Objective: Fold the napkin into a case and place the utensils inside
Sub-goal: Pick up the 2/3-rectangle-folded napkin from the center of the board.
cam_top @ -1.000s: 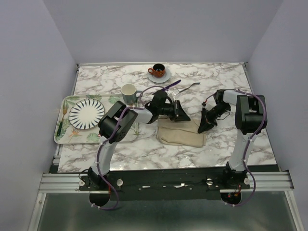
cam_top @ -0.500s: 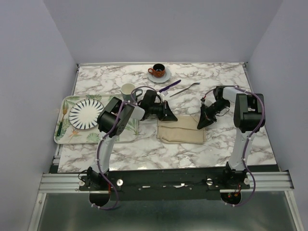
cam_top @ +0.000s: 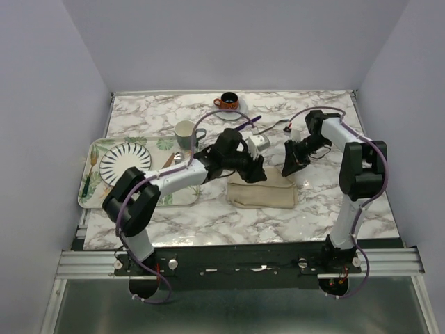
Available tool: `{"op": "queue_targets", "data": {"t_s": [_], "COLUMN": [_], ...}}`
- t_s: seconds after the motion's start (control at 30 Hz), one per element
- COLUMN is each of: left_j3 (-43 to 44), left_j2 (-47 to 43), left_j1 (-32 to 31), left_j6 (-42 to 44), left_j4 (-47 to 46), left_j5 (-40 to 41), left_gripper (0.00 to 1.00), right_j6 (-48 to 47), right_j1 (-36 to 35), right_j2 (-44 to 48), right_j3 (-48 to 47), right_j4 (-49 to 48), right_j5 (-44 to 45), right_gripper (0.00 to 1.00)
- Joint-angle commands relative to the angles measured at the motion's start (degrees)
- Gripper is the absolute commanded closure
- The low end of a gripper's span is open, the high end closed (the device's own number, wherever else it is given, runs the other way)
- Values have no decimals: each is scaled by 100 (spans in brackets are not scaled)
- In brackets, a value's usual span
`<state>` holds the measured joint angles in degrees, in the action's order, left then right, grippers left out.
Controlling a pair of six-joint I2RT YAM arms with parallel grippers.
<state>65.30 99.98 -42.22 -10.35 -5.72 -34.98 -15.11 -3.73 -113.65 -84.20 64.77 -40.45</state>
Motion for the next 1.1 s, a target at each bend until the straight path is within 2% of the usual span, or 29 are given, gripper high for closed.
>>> {"op": "queue_targets", "data": {"t_s": [0.0,0.07,0.1,0.33,0.57,0.67,0.83,0.9,1.07], "left_j3": [-658,-955,-1053,-1484,-1467,-1424,-1318,-1222,-853], "left_j2": [-408,-497,-532,-226,275,486,470,330,83], "left_j1": [-1005,-1288,-1533,-2106,-2396,-2423,-2423,-2423,-2370], "left_j6": [3069,3503,3774,4409,4822,4919,4964,4920,4402], "left_j4": [985,845,627,-78,-219,-184,237,561,1441], "left_j5": [2011,2580,2723,3654,4025,4104,3860,3501,2603], "left_gripper": [50,48,42,42,45,55,94,100,100], "right_j6": [-88,-71,-71,-97,-185,-273,-422,-448,-589], "right_j1": [-303,-365,-427,-568,-603,-620,-735,-796,-875], "right_j2": [-219,-316,-334,-571,-756,-782,-703,-633,-405], "right_j3": [-131,-97,-88,45,-193,-149,9,123,439], "right_j4": [-342,-483,-518,-764,-501,-431,-387,-378,-395], "right_j5": [607,687,748,1092,1355,1425,1452,1443,1347], "right_gripper": [73,73,73,74,76,78,79,79,80]}}
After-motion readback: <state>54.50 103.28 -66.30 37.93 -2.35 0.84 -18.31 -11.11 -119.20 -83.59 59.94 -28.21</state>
